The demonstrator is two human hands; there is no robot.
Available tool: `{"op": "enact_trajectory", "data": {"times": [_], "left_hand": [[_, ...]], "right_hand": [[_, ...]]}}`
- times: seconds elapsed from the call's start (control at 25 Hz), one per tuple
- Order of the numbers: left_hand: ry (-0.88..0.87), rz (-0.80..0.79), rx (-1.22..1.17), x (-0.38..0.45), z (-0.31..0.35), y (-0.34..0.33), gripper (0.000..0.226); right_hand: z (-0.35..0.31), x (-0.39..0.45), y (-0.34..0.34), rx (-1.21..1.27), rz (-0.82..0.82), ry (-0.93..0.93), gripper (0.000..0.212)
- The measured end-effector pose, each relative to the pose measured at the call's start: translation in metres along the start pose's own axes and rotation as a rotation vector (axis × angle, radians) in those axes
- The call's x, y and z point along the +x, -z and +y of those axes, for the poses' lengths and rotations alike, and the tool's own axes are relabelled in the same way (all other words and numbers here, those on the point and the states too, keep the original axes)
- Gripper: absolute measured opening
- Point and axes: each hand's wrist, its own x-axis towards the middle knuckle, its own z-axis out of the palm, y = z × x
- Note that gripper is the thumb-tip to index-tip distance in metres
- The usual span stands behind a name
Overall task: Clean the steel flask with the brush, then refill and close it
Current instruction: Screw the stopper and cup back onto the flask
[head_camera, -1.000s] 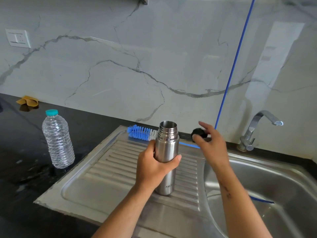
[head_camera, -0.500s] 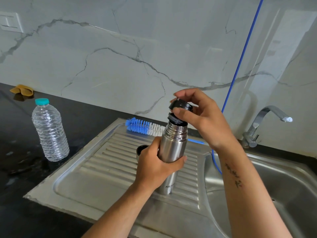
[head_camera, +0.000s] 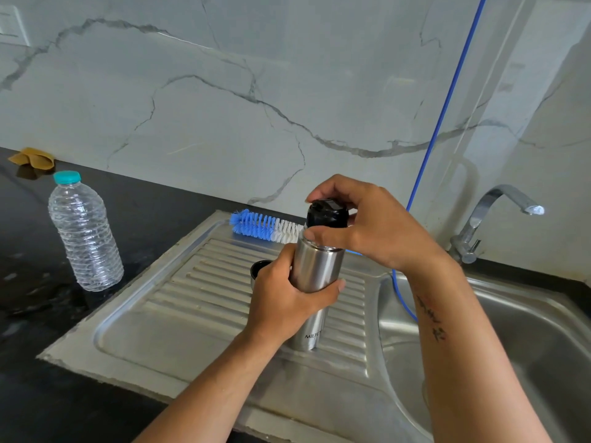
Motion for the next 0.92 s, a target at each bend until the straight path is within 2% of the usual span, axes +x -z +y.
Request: {"op": "enact_trajectory", "data": {"times": [0.08,0.24,0.4,0.52,0.6,0.76,0.92], "left_hand": [[-0.012,-0.004,0.006,0.000,0.000,0.000,0.055],[-0.016,-0.006,0.007,0.000,0.002,0.001,0.055],[-0.023,-0.010,0.028,0.001,0.000,0.001,0.056],[-0.018,-0.028,0.015,0.000,-0.001,0.000,0.054],[-0.011,-0.043,-0.003,0.001,-0.001,0.001,0.054],[-0.011,-0.106,-0.048,0.002,-0.003,0.002,0.056],[-0.011,-0.108,-0.067,0.002,-0.004,0.002,0.059]], "right_hand": [[-0.002,-0.001,0.003,-0.074,-0.015,0.005,0.041],[-0.003,-0.005,0.010,0.016,-0.093,-0.044,0.043],[-0.008,-0.003,0.003,-0.139,0.068,-0.089,0.045],[-0.014,-0.002,-0.004,-0.289,0.119,-0.117,0.046],[-0.012,-0.003,0.000,-0.210,0.077,-0.085,0.044],[-0.001,-0.008,0.014,0.163,-0.092,-0.024,0.046],[-0.005,-0.005,0.007,-0.023,-0.038,-0.082,0.044]]}}
